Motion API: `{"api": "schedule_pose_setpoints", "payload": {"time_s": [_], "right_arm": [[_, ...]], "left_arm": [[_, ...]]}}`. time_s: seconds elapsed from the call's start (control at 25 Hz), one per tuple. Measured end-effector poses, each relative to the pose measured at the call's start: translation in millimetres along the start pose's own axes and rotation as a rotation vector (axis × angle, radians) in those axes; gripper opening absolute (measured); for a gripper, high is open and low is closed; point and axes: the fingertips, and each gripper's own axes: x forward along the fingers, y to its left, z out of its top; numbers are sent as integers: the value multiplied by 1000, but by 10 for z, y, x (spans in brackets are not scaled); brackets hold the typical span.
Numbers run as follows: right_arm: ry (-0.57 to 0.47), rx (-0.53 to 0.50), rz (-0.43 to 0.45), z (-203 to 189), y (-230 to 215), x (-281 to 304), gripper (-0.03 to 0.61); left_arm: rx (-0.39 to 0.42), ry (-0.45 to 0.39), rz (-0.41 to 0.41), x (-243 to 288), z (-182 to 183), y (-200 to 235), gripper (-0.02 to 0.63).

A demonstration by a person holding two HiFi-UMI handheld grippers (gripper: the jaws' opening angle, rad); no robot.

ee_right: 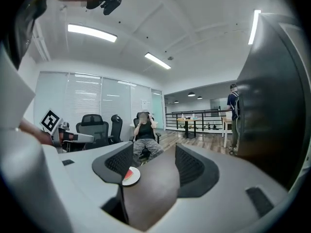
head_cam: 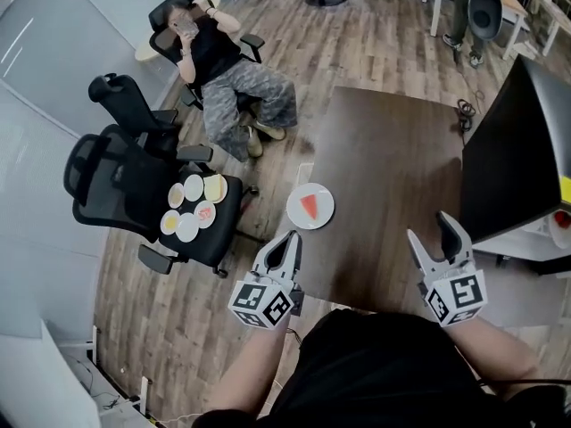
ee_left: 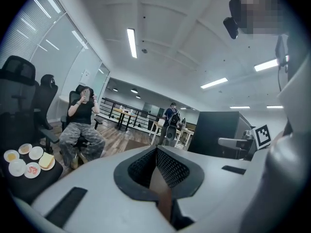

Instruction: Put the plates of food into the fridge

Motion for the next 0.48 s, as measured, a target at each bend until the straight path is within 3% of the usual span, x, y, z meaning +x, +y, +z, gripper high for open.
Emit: {"api": "schedule_pose_setpoints", "payload": {"time_s": [0.2,0.48], "right_arm": [[-1,-10,13,39,305,312,276],[89,12,11,-278,549,609,276]], "left_arm": [[-21,41,-13,14,14,424,6],[-35,71,-36,204,-116,904,6]]}}
